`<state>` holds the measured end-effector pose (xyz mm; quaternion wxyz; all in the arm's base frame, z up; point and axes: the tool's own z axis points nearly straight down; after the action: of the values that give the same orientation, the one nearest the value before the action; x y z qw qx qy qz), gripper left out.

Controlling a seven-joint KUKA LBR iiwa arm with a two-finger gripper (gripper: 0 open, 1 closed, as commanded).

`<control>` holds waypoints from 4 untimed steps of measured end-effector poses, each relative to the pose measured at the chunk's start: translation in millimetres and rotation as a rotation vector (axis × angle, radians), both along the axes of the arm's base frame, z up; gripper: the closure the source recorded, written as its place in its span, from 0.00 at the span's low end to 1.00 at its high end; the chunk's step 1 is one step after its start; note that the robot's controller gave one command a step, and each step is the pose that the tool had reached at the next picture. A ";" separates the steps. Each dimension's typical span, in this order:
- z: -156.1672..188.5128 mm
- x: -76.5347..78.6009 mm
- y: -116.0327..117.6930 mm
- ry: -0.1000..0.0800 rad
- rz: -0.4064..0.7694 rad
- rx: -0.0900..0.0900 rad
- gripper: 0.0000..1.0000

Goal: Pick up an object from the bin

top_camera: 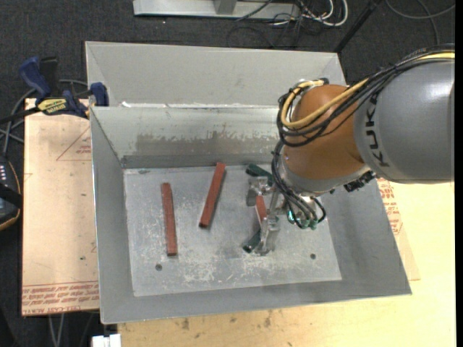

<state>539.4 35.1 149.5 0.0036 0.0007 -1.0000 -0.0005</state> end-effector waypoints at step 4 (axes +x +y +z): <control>-80.9 38.9 -35.0 -0.010 0.473 0.002 0.00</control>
Offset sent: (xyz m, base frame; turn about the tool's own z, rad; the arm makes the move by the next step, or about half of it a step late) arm 0.0375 -0.0356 -0.0795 -0.4866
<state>578.2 0.1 68.6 -0.0013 0.2352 -0.9720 -0.0008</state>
